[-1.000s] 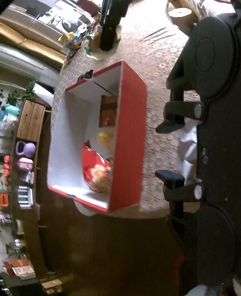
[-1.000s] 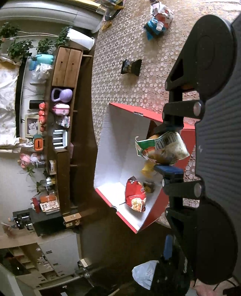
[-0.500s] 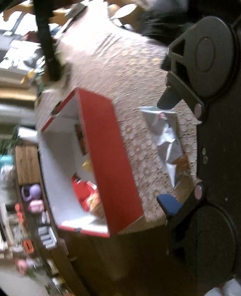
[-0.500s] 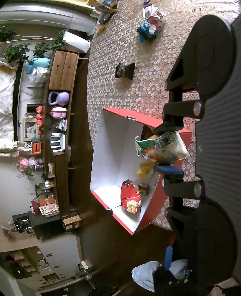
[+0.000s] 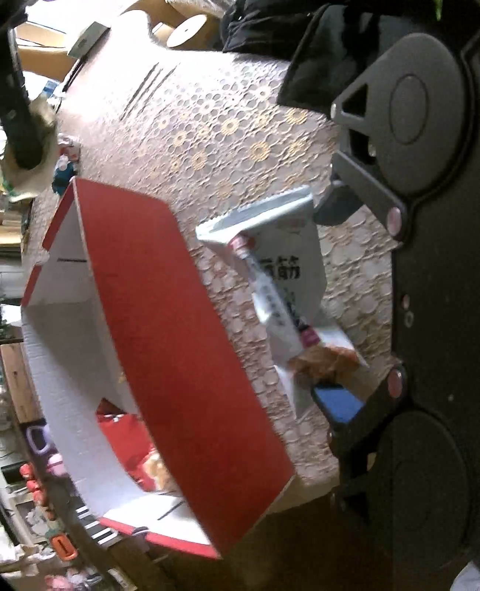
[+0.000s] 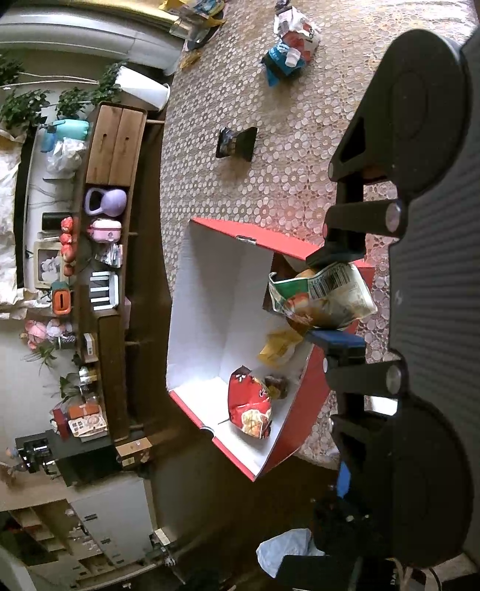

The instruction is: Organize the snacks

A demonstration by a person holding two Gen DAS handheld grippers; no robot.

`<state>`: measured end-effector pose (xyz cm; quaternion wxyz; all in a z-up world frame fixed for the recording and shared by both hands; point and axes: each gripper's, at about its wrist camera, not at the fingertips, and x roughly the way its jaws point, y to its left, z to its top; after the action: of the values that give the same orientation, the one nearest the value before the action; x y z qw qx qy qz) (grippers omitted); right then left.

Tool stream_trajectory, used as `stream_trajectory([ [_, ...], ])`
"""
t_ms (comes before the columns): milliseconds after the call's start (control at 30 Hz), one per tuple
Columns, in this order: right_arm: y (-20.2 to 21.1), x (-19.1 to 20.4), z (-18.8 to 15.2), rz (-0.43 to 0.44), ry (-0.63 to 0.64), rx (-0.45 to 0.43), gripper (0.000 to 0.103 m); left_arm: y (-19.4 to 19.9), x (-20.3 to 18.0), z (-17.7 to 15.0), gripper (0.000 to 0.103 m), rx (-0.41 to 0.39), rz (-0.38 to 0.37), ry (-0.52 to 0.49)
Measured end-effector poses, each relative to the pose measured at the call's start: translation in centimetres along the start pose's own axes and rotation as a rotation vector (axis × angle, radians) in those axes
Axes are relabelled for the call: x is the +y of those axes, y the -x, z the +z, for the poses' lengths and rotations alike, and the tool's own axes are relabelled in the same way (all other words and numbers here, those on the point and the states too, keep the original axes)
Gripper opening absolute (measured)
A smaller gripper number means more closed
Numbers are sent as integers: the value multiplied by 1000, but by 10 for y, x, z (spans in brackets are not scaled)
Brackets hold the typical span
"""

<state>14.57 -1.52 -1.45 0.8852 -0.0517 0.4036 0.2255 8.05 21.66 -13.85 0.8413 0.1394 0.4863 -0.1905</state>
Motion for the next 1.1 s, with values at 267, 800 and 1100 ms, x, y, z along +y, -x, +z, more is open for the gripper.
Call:
stream_trajectory([
  [267, -2, -2, -2, -5, -7, 5, 35, 2, 5, 13, 72, -32, 38, -3],
  [800, 1, -7, -7, -14, -25, 2, 35, -15, 13, 3, 48, -21, 64, 105],
  [1100, 9, -7, -6, -2, -18, -14, 35, 35, 6, -1, 47, -79, 57, 213],
])
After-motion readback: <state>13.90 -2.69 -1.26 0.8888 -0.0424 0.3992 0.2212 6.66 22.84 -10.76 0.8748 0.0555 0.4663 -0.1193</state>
